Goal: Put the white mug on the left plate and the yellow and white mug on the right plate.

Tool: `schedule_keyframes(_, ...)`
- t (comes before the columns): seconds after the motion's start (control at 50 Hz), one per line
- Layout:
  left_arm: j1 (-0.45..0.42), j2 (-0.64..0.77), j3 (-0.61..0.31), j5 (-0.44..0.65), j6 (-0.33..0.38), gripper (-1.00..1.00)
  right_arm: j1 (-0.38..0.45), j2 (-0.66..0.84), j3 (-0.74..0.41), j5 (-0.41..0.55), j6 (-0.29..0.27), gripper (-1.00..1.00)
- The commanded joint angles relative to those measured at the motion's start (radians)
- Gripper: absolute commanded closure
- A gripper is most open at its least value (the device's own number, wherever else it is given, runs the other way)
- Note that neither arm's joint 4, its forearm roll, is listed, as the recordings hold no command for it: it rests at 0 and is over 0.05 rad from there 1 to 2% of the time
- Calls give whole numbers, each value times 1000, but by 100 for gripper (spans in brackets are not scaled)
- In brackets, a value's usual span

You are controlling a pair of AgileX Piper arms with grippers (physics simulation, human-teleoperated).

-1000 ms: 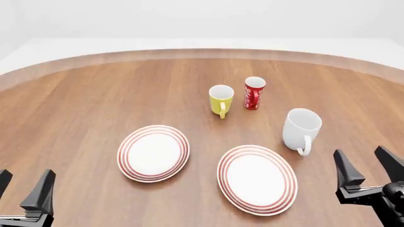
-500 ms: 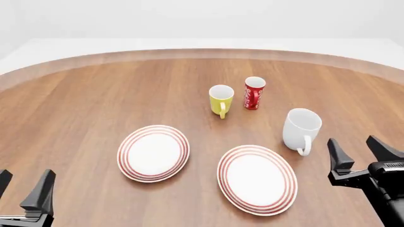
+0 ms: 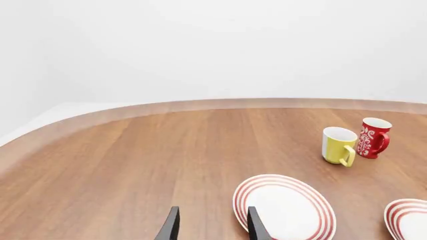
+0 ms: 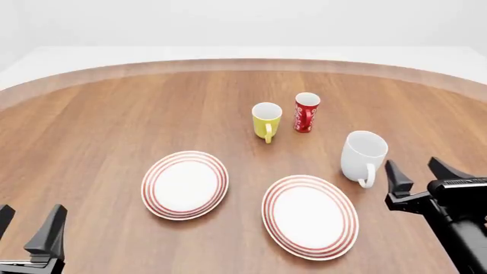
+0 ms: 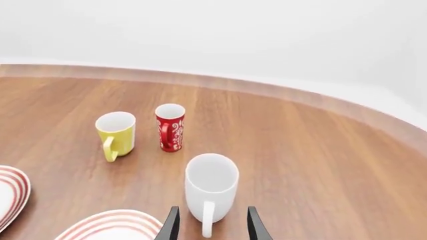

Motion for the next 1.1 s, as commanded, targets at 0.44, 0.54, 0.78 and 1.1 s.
schedule_keyframes(0.44, 0, 0, 0, 0, 0, -100, 4, 366, -40, -261, 24, -100)
schedule_keyframes(0.54, 0, 0, 0, 0, 0, -100, 6, 490, -71, -328, 21, -100)
schedule_keyframes(0.78, 0, 0, 0, 0, 0, -100, 5, 560, -76, -371, 24, -100)
schedule_keyframes(1.1, 0, 0, 0, 0, 0, -100, 6, 683, -99, -432, 29, -100)
